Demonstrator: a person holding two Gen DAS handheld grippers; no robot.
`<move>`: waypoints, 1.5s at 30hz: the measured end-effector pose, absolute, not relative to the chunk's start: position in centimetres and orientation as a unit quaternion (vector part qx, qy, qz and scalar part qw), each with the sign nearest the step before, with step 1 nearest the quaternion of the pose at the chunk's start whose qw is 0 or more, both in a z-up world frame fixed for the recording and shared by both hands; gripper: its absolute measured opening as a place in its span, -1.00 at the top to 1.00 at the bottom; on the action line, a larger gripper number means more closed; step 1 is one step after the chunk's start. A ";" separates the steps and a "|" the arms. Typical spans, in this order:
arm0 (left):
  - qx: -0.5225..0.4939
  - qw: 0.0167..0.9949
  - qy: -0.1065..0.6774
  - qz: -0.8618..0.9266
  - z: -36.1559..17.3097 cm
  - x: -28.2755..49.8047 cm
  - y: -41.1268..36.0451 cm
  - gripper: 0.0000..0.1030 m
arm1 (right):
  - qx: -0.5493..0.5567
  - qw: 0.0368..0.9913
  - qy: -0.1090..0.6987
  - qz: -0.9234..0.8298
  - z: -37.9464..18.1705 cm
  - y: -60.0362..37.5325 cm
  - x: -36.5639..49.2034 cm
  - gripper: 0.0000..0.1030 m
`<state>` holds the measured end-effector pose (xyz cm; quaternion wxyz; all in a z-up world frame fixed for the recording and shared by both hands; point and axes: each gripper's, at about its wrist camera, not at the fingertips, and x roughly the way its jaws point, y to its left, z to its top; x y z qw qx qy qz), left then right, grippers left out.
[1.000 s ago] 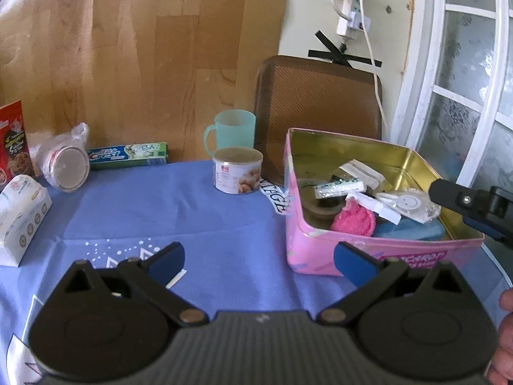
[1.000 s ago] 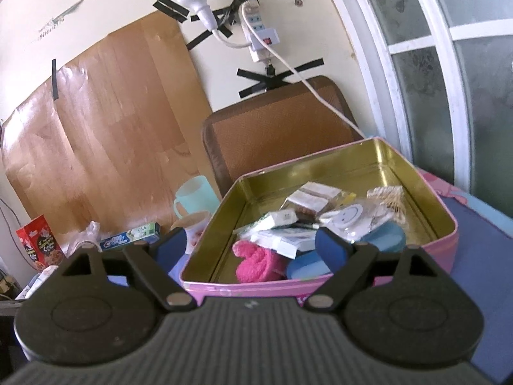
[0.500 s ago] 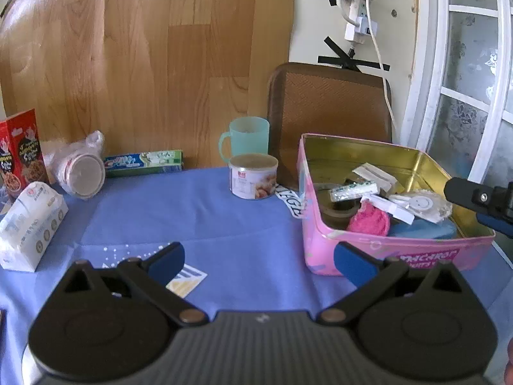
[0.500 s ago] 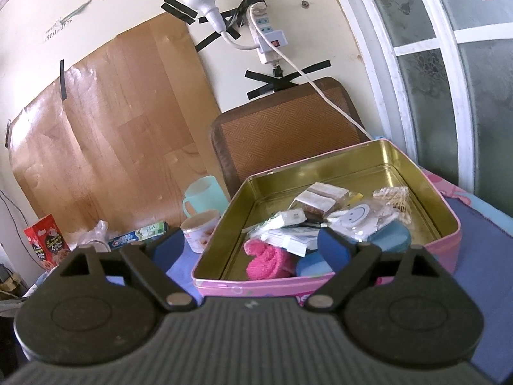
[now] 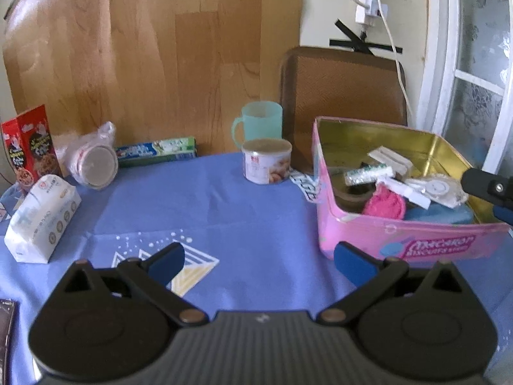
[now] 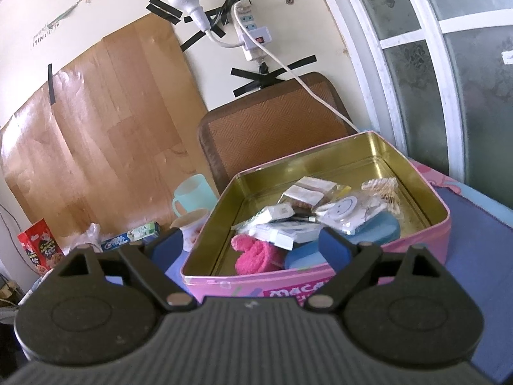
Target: Organize soft objects
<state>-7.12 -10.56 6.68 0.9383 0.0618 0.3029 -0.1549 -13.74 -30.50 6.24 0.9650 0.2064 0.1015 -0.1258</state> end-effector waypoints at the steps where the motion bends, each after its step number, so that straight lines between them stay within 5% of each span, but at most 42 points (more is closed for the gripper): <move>1: 0.063 0.936 0.309 -0.158 6.6 -7.1 -10.6 -0.99 | 0.207 0.965 0.103 -0.124 6.2 -30.5 -13.6 -0.81; 45: 0.091 0.921 0.333 -0.179 6.0 -7.5 -11.5 -0.99 | 0.201 0.968 0.093 -0.120 6.1 -30.0 -14.2 -0.82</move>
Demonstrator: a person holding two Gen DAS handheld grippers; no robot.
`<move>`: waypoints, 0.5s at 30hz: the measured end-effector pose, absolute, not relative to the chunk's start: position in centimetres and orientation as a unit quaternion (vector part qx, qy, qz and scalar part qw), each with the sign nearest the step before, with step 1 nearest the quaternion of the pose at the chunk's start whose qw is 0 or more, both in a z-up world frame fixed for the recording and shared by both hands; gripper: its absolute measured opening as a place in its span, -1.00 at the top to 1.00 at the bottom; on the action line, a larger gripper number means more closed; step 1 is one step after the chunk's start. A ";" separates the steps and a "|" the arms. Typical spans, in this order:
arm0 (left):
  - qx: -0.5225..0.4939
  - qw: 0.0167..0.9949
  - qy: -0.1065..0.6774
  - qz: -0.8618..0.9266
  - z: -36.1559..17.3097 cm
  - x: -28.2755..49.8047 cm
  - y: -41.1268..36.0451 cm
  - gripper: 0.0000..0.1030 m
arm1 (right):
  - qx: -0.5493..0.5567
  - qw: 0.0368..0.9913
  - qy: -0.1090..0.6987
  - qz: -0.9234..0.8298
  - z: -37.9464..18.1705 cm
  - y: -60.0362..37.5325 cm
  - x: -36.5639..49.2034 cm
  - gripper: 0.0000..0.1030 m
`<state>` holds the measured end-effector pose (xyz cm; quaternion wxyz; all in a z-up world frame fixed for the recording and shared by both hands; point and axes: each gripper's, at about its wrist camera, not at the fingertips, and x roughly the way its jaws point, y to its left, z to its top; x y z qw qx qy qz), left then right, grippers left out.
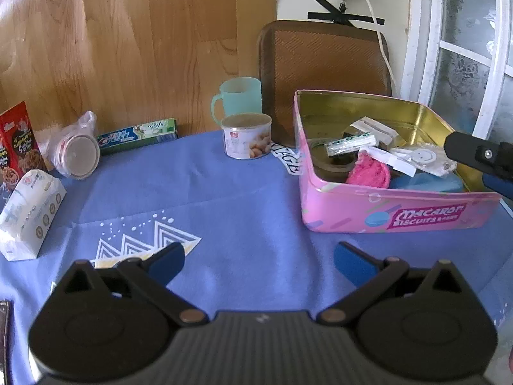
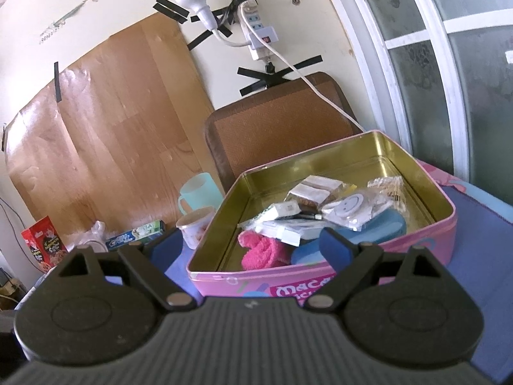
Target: Organize soft objects
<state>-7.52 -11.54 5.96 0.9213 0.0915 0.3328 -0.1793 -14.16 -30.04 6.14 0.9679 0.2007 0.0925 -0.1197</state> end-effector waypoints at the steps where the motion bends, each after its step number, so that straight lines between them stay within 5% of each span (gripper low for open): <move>1: 0.093 0.921 0.331 -0.180 6.0 -7.6 -11.6 -0.99 | 0.201 0.968 0.092 -0.121 6.1 -29.9 -14.2 -0.82; 15: 0.101 0.919 0.328 -0.193 6.1 -8.5 -12.2 -0.99 | 0.196 0.969 0.082 -0.128 6.1 -29.8 -14.8 -0.82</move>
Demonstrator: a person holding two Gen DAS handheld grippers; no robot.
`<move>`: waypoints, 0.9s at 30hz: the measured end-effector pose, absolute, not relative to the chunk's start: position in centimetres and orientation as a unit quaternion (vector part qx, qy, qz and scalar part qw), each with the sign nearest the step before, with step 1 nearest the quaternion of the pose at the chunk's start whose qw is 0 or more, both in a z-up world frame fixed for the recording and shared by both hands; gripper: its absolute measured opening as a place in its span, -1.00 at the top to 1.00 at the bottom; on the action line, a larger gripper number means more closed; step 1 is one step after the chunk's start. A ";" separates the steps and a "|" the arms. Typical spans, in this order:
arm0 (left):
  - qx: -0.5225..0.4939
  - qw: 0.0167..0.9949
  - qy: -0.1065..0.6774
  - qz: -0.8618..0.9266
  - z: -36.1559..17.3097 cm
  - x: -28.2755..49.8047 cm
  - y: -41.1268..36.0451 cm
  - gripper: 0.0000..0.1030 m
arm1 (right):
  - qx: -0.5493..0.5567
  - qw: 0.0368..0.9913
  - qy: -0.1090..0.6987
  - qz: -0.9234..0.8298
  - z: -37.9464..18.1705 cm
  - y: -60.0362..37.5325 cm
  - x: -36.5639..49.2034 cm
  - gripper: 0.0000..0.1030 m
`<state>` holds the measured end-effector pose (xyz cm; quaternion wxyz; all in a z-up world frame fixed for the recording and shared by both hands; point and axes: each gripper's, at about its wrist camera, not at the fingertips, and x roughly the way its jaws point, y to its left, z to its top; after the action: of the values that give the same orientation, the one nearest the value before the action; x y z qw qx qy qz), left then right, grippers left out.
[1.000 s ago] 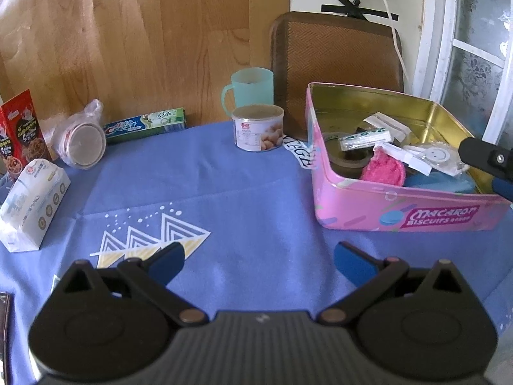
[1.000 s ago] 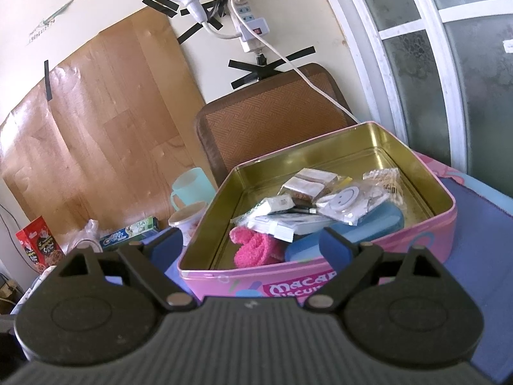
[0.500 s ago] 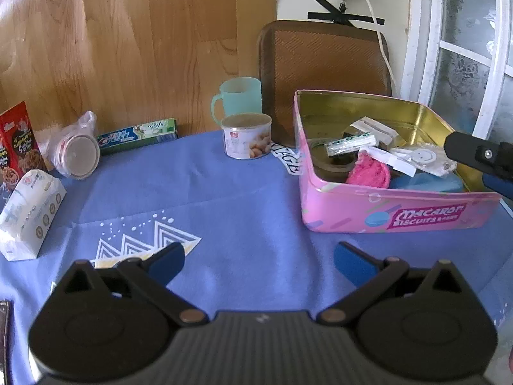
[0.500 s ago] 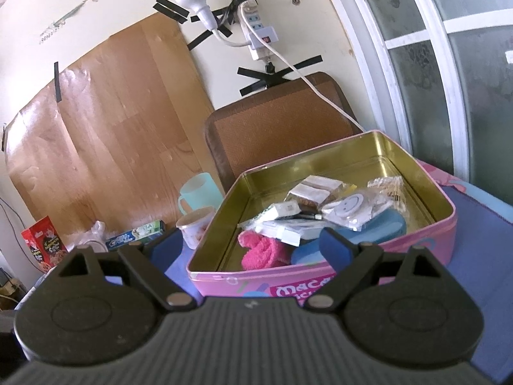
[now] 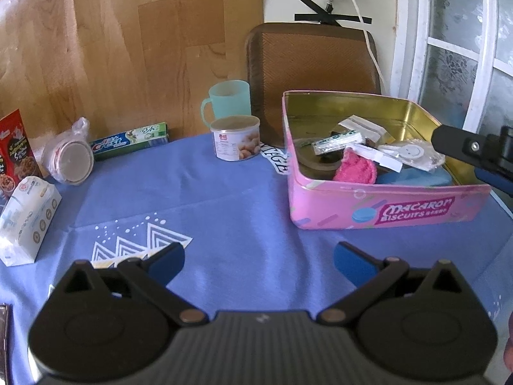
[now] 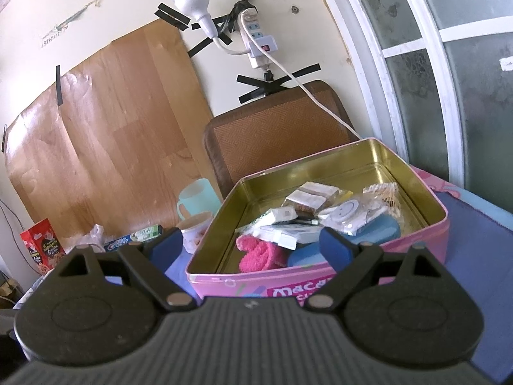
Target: Organize soft objects
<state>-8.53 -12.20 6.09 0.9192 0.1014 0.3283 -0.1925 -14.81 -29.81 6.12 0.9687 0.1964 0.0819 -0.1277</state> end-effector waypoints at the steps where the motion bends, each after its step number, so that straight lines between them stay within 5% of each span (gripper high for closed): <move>1: 0.102 0.919 0.328 -0.193 6.1 -8.6 -12.3 -0.99 | 0.197 0.969 0.081 -0.127 6.1 -29.8 -14.9 -0.82; 27: 0.105 0.914 0.339 -0.197 5.4 -8.4 -12.6 -1.00 | 0.194 0.969 0.094 -0.121 5.6 -29.4 -14.5 -0.82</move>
<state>-8.42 -12.56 5.40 0.9140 0.1052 0.3386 -0.1973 -14.47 -29.43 5.59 0.9690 0.1938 0.0939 -0.1209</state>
